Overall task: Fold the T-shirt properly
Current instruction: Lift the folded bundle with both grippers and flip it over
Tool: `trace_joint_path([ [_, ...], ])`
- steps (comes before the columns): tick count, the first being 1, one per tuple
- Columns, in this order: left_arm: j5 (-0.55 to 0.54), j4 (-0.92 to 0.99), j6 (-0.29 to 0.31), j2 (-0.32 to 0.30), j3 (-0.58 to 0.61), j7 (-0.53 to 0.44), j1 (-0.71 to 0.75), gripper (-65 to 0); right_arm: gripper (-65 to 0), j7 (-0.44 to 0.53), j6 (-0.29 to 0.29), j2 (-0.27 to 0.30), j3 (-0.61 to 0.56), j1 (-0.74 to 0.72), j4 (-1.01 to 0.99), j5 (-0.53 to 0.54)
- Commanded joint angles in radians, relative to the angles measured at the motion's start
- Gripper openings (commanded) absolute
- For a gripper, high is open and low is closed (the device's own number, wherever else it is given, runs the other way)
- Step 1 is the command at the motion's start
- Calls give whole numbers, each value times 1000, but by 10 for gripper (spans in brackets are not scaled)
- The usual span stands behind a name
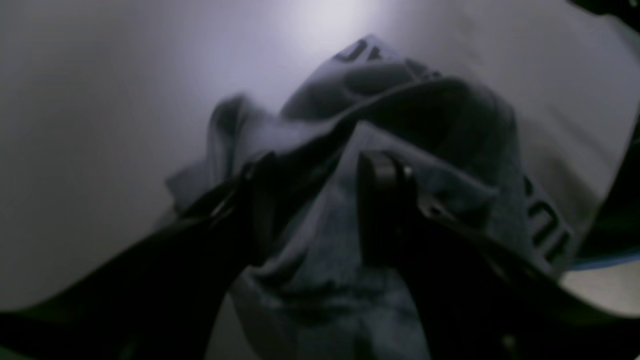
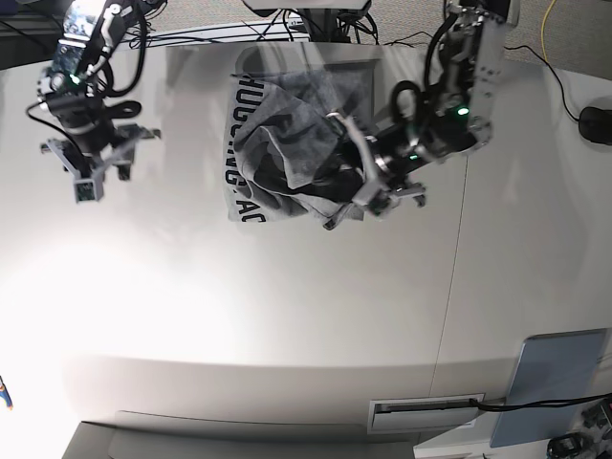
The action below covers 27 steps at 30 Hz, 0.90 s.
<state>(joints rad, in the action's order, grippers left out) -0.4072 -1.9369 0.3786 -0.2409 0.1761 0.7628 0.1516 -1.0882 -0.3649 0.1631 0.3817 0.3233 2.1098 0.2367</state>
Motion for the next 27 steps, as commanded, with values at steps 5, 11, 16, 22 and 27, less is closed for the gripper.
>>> trace_joint_path([
  [5,58,-3,-43,-2,108,-19,-38,-355,-409,19,-1,17,44,42,19,10],
  [11,101,40,-93,14,189,-19,-38,-356,-409,16,-1,17,44,48,19,10],
  [16,132,54,-156,14,190,11,-38,-358,-409,5,-1,17,44,48,19,10],
  [22,136,54,-97,13,190,31,-37,-570,-409,8,-2,17,44,48,19,10],
  [27,24,-14,-63,5,179,96,-26,-650,-409,24,-2,17,44,48,19,10],
])
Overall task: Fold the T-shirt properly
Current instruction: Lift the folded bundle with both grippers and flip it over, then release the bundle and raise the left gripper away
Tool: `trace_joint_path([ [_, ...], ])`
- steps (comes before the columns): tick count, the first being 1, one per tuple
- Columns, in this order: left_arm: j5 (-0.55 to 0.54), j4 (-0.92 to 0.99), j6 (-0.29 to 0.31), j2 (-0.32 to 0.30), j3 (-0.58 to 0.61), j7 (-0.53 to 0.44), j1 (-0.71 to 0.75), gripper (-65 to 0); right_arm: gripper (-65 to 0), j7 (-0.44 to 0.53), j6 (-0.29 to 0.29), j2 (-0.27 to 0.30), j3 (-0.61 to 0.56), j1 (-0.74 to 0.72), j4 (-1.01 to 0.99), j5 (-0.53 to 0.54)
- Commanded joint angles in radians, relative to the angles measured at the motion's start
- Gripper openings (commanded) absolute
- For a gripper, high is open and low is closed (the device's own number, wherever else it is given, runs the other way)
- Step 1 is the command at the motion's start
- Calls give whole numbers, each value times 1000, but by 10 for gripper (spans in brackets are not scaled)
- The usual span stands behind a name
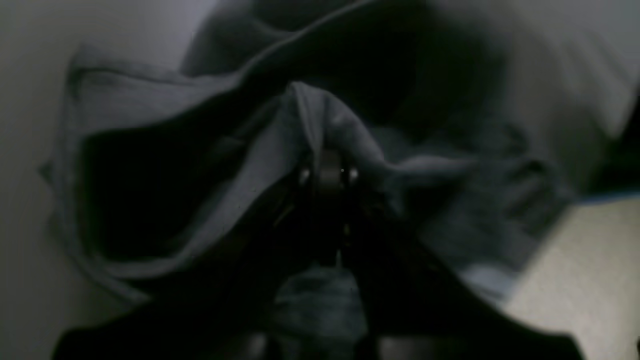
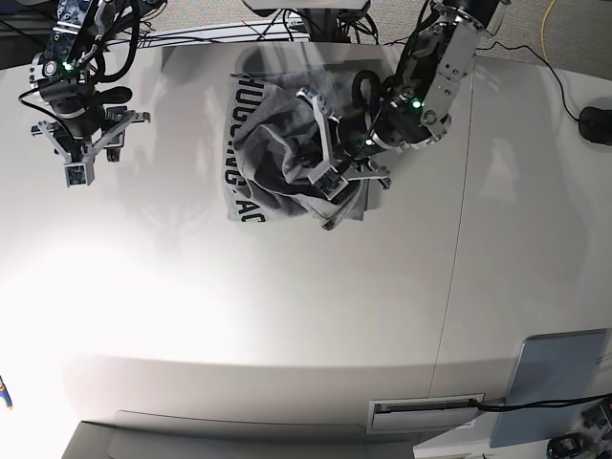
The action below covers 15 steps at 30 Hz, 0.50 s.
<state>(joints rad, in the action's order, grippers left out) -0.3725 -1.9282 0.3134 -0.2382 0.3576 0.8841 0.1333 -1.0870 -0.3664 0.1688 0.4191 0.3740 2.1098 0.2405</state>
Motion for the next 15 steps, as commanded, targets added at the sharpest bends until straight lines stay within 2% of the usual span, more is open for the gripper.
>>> trace_joint_path([
  [1,-26,-55,19,3,-16,-2,3,-650,-409,31,-1,12,6,-3,19,6],
  [8,-169,-275,188,2,-256,46,210,-645,-409,65,-29,12,6,-3,19,6],
  [12,-212,-293,305,3,-393,71,335,-645,-409,67,-31,11,6,-3,19,25],
  [15,-212,-293,365,2,-474,69,412,-645,-409,68,-31,11,6,-3,19,40],
])
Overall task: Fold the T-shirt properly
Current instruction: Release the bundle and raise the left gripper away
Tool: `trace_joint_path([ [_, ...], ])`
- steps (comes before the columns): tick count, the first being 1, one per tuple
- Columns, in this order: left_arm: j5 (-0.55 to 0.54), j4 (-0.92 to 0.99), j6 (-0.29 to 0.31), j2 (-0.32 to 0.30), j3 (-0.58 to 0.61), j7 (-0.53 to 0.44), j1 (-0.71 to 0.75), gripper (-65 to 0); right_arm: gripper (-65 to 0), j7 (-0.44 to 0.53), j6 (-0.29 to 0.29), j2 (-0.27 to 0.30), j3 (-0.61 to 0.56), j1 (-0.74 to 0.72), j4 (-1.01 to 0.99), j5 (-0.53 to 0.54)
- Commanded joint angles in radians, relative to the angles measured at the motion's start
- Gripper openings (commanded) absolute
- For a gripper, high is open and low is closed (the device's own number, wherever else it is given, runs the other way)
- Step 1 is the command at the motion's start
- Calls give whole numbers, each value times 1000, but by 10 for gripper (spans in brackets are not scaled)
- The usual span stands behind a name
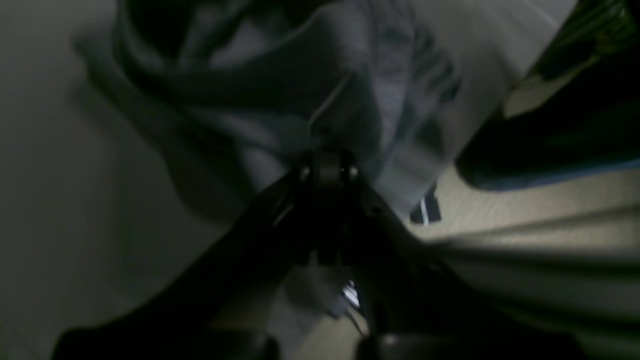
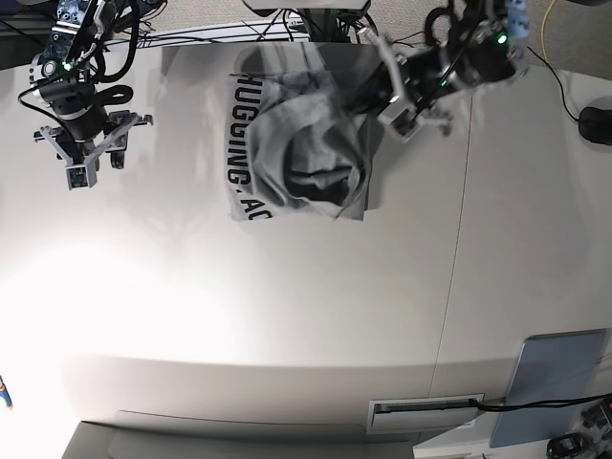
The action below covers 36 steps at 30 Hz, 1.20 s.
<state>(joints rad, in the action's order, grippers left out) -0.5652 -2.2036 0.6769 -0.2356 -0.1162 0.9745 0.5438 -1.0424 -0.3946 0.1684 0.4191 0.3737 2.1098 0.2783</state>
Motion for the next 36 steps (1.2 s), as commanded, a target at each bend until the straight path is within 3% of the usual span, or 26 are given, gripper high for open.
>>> trace_joint_path([
  [1,-19,-18,16,0,-24,-21,24,-645,-409,23,-4,12,6,-3,19,2],
  [9,11,-5,21,0,-125,-21,124,-633,-409,22,-17,12,6,-3,19,2],
  [12,93,25,21,0,-123,-21,124,-564,-409,21,-17,12,6,-3,19,2],
  [16,216,33,21,-4,-123,-25,123,-414,-409,21,-16,12,6,-3,19,2],
  [19,232,33,-18,-32,-123,-25,121,-386,-409,21,-17,12,6,-3,19,2],
  [22,170,33,-34,-70,-123,-24,121,-386,-409,21,-16,12,6,-3,19,2],
  [31,-252,32,-42,-99,-123,-20,121,-386,-409,22,-17,12,6,-3,19,2],
  [36,-256,32,-117,-97,-122,-20,121,-386,-409,22,-16,12,6,-3,19,2],
])
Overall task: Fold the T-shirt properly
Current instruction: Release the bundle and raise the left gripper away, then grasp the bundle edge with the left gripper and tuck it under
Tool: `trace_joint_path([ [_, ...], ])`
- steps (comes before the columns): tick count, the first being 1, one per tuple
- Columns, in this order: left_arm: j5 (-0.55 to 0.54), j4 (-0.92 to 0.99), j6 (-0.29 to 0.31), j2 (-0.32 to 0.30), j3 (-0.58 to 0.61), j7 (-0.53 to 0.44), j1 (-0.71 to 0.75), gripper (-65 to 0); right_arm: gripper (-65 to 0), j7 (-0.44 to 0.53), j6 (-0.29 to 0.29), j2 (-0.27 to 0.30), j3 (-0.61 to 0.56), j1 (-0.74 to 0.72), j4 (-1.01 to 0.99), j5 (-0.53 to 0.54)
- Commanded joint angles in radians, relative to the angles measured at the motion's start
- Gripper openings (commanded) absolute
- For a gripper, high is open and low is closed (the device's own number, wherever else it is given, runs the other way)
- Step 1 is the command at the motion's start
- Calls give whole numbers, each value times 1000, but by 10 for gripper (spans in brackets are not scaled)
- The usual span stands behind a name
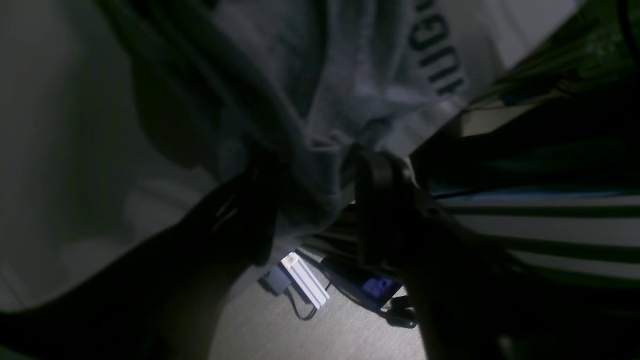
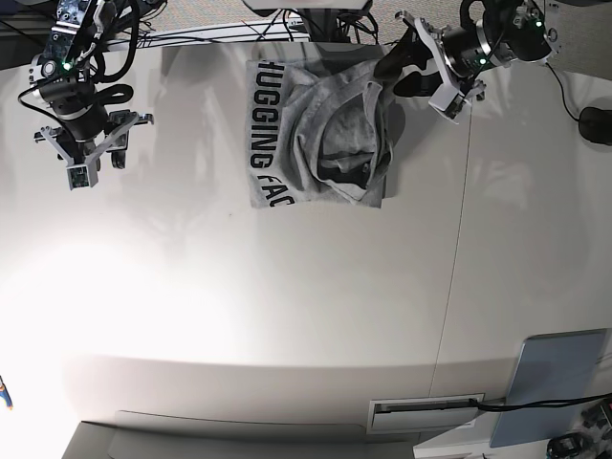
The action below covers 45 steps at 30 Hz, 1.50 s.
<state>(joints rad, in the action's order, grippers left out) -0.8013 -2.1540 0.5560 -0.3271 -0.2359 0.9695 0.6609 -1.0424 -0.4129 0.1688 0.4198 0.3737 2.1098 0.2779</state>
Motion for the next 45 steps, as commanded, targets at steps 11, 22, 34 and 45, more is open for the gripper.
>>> trace_joint_path([
  [11,169,-16,-39,-5,152,-78,3,-388,-409,21,2,11,6,-3,19,2],
  [22,307,-16,-128,-5,-50,-44,19,-650,-409,5,2,11,6,-3,19,2],
  [34,429,-16,-84,-9,-127,-52,3,-378,-409,23,1,11,6,-5,19,2],
  [45,171,-16,-129,-5,-159,-98,-188,-373,-409,23,1,11,6,-5,19,2],
])
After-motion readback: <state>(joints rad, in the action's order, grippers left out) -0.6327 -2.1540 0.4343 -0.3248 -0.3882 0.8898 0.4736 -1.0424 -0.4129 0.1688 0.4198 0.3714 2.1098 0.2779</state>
